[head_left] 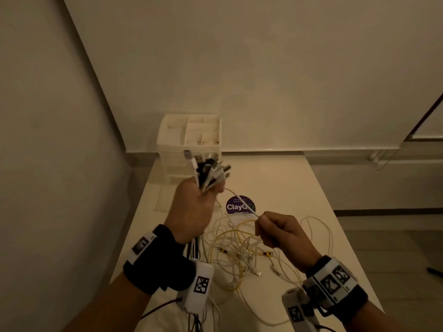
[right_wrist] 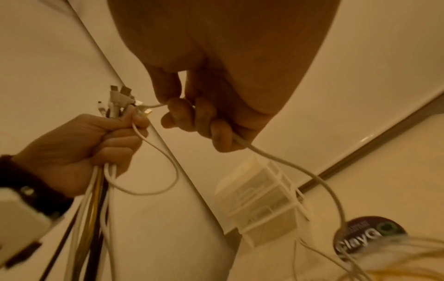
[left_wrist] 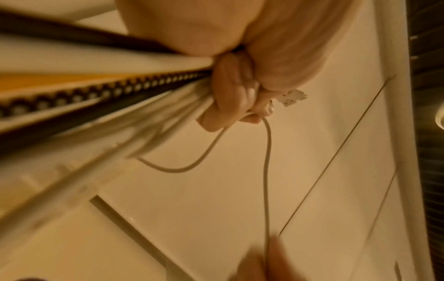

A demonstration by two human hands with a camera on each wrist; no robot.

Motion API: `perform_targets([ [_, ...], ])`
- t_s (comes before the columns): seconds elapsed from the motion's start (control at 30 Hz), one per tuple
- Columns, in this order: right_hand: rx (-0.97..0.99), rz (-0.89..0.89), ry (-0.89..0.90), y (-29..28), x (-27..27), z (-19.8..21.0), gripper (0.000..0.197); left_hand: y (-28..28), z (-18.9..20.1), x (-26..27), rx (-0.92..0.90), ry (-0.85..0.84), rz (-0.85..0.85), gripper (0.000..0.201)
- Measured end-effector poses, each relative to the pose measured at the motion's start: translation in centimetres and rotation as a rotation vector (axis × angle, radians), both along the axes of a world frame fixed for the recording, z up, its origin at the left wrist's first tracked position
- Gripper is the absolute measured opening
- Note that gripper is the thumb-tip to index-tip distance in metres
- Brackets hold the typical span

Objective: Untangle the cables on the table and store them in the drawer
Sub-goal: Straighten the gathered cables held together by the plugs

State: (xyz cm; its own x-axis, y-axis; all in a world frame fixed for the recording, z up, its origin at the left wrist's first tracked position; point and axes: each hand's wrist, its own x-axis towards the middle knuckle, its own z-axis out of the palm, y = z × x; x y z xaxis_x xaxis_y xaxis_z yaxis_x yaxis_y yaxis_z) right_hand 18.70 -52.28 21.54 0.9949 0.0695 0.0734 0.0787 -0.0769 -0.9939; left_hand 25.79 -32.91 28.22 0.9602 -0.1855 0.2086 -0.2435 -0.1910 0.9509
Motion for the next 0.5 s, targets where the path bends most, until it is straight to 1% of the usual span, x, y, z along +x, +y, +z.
perform_targets([
  [0.03,0.002,0.004,0.01,0.0,-0.2,-0.6,0.036,0.6,-0.1,0.2,-0.027,-0.002,0.036,0.021],
  [0.1,-0.01,0.019,0.012,0.2,-0.5,-1.5,0.036,1.7,-0.4,0.5,-0.056,0.009,0.088,0.027],
  [0.17,-0.08,0.017,-0.006,0.3,-0.4,-2.5,0.037,2.8,-0.3,0.5,-0.173,0.067,0.095,0.026],
  [0.27,-0.227,-0.054,-0.014,0.1,-0.1,-4.3,0.041,4.4,1.2,0.7,-0.387,0.064,0.14,0.031],
  [0.37,-0.298,-0.138,0.026,-0.6,0.5,-6.2,0.04,5.8,2.8,0.8,-0.473,0.028,0.183,0.039],
  [0.43,-0.331,-0.178,0.052,-0.9,1.1,-7.3,0.038,6.5,3.3,0.8,-0.533,0.009,0.208,0.04],
  [0.5,-0.369,-0.223,0.068,-1.2,1.7,-8.5,0.038,7.0,3.2,0.8,-0.553,-0.005,0.225,0.039],
])
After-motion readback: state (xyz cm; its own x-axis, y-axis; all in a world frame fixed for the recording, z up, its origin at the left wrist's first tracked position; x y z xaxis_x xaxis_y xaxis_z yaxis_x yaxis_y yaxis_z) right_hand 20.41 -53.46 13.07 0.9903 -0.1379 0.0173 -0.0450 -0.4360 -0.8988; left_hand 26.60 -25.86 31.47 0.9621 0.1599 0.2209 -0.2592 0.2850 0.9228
